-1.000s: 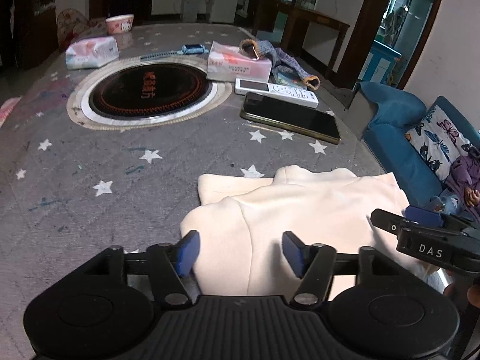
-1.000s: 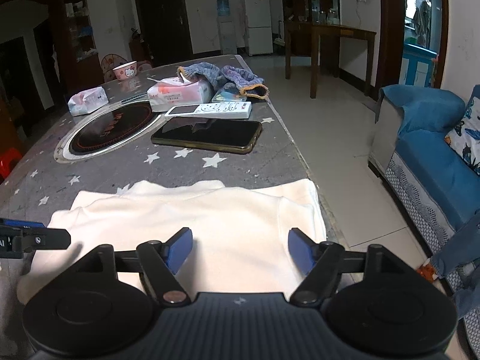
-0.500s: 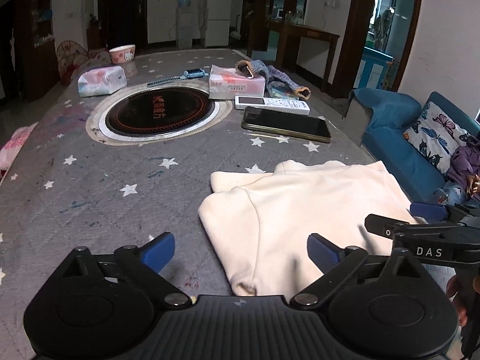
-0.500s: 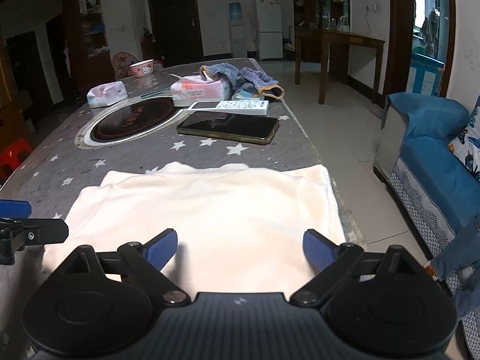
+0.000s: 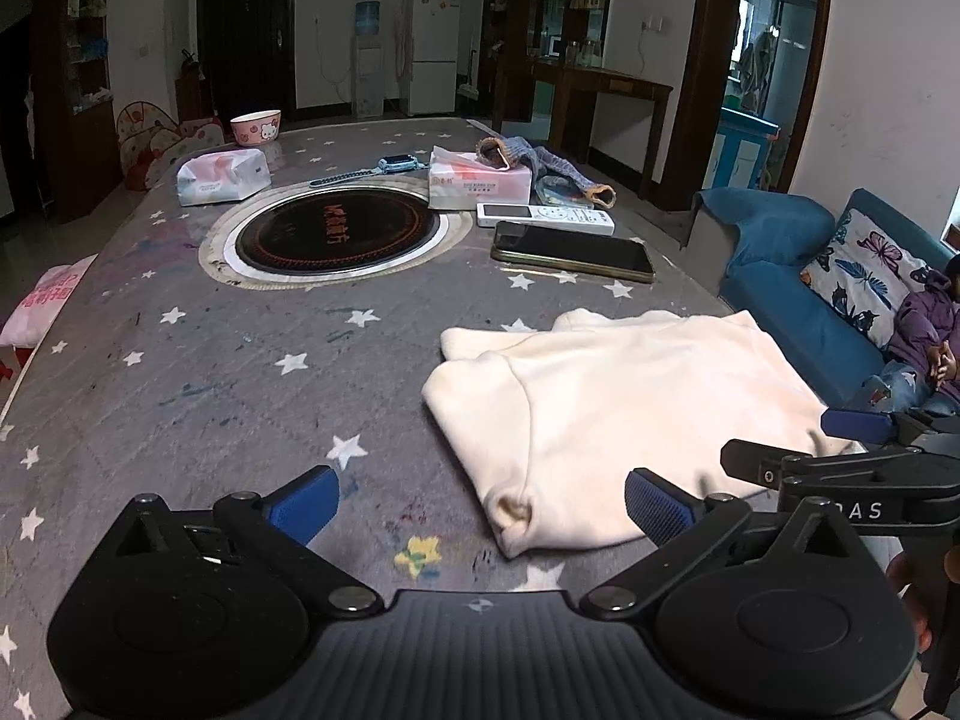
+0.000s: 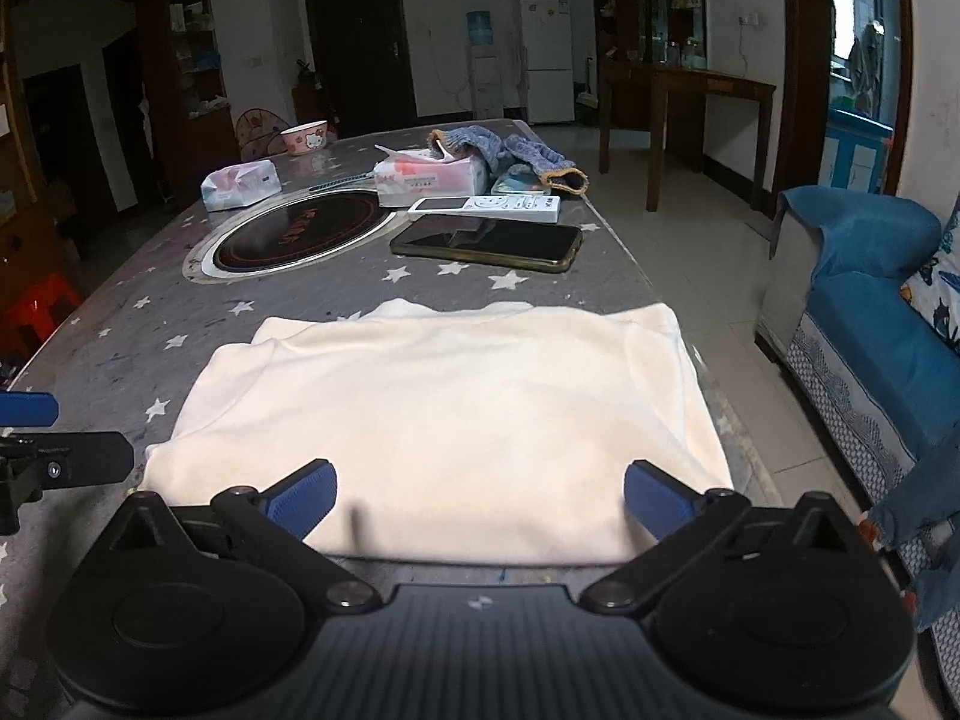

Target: Fold clothes

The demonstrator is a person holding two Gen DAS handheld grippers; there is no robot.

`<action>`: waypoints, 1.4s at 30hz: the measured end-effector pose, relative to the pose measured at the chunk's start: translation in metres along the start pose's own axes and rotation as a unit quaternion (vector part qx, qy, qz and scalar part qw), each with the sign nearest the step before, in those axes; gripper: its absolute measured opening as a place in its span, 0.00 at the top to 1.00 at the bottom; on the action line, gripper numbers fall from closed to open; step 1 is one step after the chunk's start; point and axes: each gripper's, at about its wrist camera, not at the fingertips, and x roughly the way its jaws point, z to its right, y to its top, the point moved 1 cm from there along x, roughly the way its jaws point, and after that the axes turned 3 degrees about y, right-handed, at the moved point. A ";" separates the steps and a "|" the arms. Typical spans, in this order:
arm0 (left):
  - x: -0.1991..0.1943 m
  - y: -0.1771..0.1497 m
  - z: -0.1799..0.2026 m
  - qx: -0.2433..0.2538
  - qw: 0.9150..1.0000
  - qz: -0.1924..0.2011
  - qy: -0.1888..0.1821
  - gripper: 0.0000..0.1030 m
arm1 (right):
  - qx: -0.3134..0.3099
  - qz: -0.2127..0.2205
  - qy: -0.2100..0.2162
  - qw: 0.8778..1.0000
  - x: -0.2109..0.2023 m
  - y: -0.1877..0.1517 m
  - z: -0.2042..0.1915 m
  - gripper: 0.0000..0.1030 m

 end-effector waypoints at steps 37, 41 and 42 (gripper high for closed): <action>-0.019 -0.039 0.011 0.031 0.999 -0.008 0.011 0.00 | 0.011 -0.001 -0.061 0.998 -0.033 -0.042 -0.012 0.00; -0.020 -0.042 0.013 0.032 0.999 -0.009 0.011 0.00 | 0.011 -0.003 -0.063 0.998 -0.034 -0.044 -0.012 0.00; -0.020 -0.042 0.013 0.033 0.999 -0.009 0.011 0.00 | 0.011 -0.004 -0.063 0.998 -0.034 -0.045 -0.012 0.00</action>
